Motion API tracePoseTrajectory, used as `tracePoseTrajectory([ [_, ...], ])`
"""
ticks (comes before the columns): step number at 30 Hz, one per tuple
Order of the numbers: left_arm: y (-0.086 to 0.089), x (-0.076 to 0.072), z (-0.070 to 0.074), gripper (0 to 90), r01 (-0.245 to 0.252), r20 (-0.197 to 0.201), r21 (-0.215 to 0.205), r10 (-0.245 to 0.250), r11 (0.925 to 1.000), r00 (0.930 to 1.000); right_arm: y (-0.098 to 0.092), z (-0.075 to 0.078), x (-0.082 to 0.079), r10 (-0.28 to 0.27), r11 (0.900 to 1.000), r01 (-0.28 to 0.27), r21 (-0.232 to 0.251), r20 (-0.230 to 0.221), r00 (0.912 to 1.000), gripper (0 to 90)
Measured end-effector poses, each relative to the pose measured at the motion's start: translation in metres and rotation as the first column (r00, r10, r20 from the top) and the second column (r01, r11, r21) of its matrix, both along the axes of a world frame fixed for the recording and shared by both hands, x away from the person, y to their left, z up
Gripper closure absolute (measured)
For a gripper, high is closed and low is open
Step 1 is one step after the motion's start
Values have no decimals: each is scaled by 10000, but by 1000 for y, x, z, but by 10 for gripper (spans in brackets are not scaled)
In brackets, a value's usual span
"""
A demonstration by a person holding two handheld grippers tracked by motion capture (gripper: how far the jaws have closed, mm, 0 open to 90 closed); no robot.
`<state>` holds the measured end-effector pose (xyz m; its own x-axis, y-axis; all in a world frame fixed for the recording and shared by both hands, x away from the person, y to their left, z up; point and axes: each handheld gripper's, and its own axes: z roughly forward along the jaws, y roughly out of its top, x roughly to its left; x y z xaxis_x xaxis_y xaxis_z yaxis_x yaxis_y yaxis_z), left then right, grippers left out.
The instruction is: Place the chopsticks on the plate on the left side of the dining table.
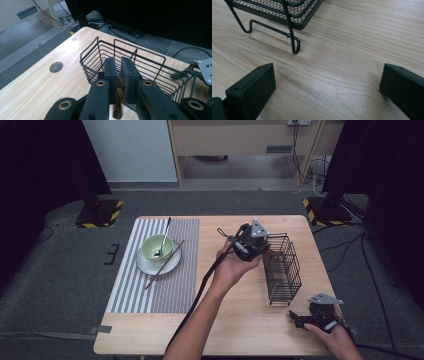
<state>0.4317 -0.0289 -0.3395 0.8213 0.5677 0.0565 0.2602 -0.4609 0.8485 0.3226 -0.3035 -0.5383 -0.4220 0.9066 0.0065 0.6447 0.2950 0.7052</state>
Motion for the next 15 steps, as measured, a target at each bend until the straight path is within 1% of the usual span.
tracePoseTrajectory([
  [2, 4, 1, 1, 838, -42, -23, -207, 42, 9998, 10000, 0, 0, 0, -3, 10000, 3, 8, -14, 10000, 4],
  [4, 9, 1, 3, 838, -151, 18, -261, 152, 9995, 9999, 0, 0, 0, 16, 10000, -16, -8, 15, 10000, 4],
  [7, 16, 3, 4, 838, -255, 1, -529, 256, 9983, 9997, 0, 0, 0, 14, 10000, -14, -4, 12, 10000, 4],
  [10, 25, 3, 5, 838, -272, -42, -1064, 269, 9939, 9996, 0, 0, 0, 13, 10000, -13, -4, 13, 10000, 4],
  [13, 33, 2, 6, 838, -398, 63, -1291, 409, 9908, 9991, 0, 0, 0, 33, 10000, -33, -21, 10, 10000, 4],
  [15, 39, 2, 6, 838, -469, -8, -1615, 474, 9858, 9989, 0, 0, 0, 31, 10000, -31, -21, 9, 10000, 4],
])
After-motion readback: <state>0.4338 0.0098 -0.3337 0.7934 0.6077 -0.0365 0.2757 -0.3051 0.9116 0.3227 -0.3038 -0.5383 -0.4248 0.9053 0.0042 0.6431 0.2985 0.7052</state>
